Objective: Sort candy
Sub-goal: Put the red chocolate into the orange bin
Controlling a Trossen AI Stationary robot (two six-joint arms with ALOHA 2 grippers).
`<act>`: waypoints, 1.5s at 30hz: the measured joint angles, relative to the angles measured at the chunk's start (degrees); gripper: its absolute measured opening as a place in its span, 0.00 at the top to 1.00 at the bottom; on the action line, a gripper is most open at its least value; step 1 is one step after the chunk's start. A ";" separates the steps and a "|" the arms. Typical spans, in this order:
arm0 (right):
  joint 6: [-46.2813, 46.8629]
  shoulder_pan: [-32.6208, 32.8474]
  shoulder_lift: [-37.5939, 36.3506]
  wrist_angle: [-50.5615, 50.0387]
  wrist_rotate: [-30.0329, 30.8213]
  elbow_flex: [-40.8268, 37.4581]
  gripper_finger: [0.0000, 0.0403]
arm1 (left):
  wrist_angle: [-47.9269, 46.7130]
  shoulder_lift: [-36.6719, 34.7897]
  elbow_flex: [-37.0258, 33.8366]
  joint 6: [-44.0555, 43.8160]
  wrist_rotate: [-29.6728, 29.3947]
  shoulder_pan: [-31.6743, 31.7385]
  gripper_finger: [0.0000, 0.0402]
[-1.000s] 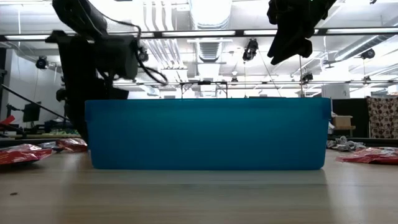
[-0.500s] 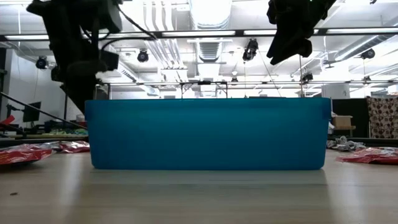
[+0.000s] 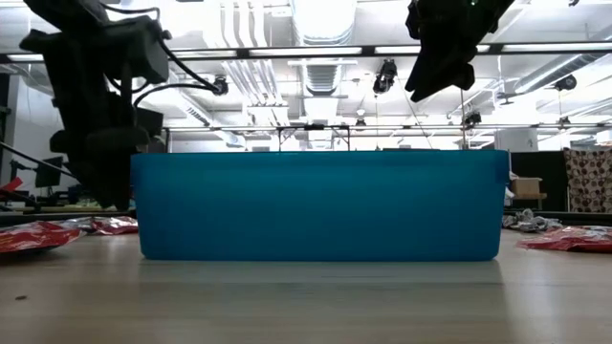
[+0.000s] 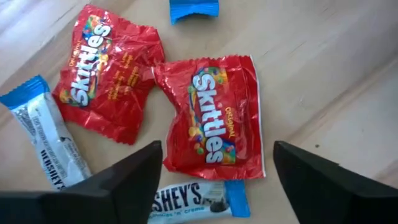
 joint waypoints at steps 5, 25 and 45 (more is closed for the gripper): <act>0.04 -0.01 0.04 -0.03 -0.01 0.00 0.61 | 2.30 1.57 -0.02 0.88 -1.39 0.02 0.23; 0.04 0.00 0.00 0.16 -0.03 0.00 0.61 | 6.69 13.83 1.62 2.51 -4.08 -0.04 0.42; -2.12 0.40 -0.02 0.81 0.03 -0.16 0.62 | 3.88 6.26 3.75 7.71 -3.68 -1.55 0.95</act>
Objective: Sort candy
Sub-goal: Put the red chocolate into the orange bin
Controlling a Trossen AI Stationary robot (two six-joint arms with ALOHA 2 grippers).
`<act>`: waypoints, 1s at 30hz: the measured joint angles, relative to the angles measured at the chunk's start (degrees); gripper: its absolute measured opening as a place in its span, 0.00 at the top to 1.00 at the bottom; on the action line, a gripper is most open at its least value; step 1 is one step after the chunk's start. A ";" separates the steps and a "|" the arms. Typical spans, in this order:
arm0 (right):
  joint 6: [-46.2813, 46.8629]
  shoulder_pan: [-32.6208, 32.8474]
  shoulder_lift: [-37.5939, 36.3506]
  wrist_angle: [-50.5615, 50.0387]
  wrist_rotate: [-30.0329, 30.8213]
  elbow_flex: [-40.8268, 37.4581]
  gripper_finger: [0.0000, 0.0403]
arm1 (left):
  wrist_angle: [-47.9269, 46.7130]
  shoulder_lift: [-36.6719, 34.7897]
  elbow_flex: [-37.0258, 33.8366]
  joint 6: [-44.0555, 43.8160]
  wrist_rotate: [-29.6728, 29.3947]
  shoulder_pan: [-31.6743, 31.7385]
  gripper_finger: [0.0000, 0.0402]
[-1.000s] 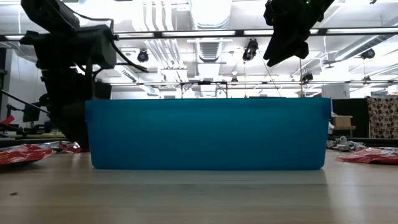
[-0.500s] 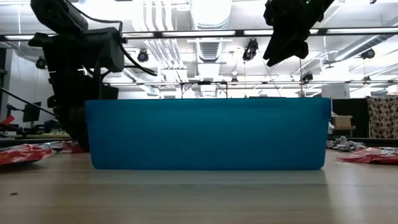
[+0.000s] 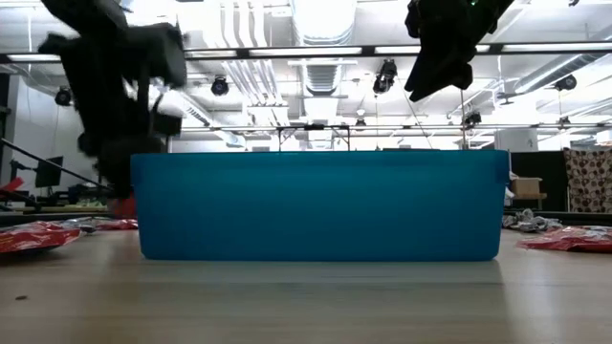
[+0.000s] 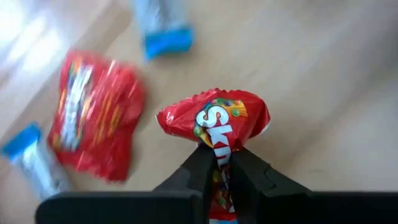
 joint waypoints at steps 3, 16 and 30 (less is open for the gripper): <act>-2.64 1.41 -0.02 3.95 -0.06 -1.41 0.62 | 2.76 -6.14 1.61 5.00 -1.83 -2.17 0.97; -27.81 10.97 5.33 67.12 -0.20 -16.29 0.62 | 65.97 -14.91 -5.36 42.27 -2.14 -11.67 0.94; -24.47 12.58 22.01 87.15 -3.85 -10.74 0.43 | 89.94 -0.98 -8.41 43.33 -3.22 -11.46 0.95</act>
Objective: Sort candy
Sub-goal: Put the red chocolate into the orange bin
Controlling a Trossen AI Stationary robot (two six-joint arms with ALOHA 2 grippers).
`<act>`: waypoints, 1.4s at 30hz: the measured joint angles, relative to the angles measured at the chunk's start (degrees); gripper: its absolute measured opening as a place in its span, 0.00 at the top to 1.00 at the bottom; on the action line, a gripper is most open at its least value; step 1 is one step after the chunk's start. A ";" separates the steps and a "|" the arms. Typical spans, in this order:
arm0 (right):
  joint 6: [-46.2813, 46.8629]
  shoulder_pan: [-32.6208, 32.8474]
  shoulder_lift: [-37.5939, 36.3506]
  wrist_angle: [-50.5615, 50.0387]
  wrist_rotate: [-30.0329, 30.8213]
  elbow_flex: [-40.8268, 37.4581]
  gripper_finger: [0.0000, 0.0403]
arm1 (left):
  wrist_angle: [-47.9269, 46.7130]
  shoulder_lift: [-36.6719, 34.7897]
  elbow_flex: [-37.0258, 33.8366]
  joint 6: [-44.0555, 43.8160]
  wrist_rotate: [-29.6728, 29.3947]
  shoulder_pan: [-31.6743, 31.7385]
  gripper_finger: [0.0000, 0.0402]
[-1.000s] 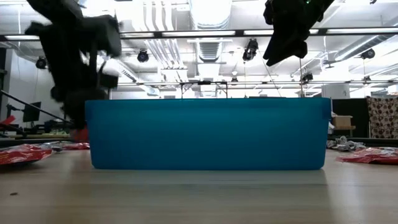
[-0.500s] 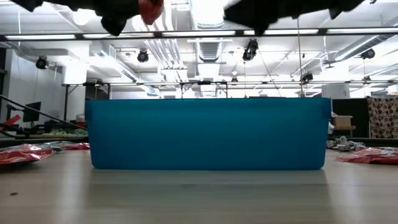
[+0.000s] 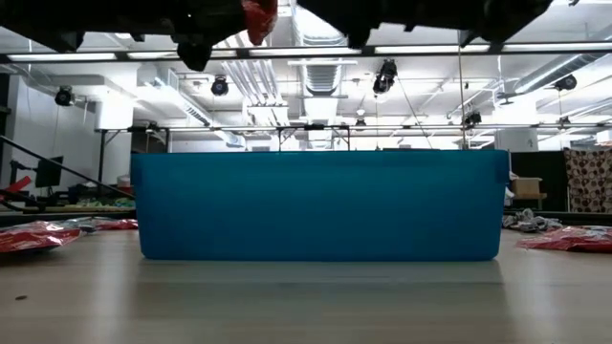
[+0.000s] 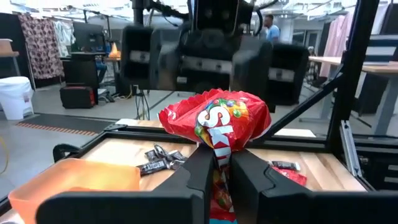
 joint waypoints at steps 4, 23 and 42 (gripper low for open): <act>2.10 0.00 3.31 0.01 -4.84 2.67 0.35 | 0.28 1.72 1.28 0.19 -3.95 0.01 0.95; 0.41 -0.11 9.46 0.05 -3.25 7.68 0.81 | -0.12 4.16 3.20 0.36 -4.52 -0.06 0.95; 4.41 -6.62 -4.43 -39.58 10.04 7.53 0.96 | -19.87 -3.47 3.22 -6.17 -10.03 -0.01 0.59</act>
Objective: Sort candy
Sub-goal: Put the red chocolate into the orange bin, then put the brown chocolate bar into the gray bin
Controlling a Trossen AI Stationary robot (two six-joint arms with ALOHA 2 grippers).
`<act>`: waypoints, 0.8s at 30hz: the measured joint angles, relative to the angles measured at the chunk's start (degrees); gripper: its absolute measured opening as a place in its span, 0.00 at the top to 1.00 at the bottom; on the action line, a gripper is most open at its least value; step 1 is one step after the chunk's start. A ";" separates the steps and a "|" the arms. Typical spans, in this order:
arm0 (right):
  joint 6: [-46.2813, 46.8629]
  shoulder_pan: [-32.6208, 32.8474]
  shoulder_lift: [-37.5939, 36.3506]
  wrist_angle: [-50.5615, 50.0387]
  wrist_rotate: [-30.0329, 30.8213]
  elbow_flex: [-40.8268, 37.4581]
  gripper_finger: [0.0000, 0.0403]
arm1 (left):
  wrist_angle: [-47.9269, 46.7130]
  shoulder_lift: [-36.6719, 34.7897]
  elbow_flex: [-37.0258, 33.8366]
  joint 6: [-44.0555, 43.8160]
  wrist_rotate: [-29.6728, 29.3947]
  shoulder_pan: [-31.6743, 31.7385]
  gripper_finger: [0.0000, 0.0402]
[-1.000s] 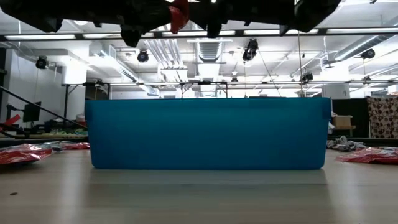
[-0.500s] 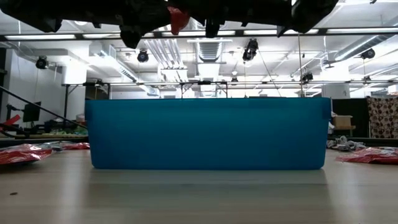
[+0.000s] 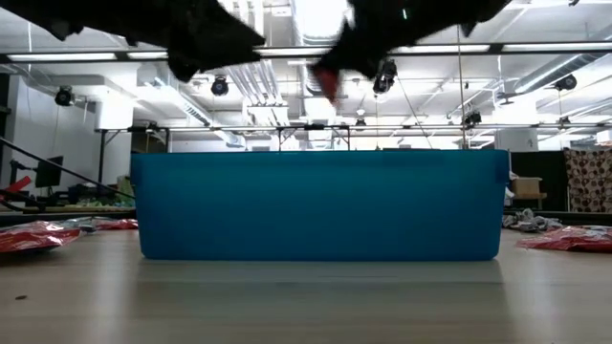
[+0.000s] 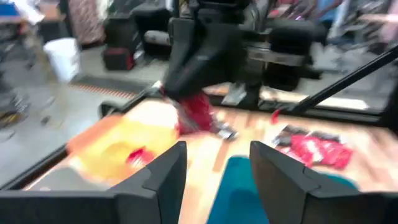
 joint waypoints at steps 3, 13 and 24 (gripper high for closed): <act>3.75 -4.05 -2.14 -16.42 12.36 -0.08 0.96 | -8.82 -3.57 0.09 -5.19 -2.45 0.06 0.59; 10.13 -16.95 0.94 -16.34 15.54 -5.62 0.96 | -21.00 -9.53 0.35 -12.98 -2.96 0.03 0.59; 10.38 -18.52 5.71 -11.71 13.66 -5.73 0.72 | -21.42 -9.59 0.35 -12.98 -2.99 -0.01 0.59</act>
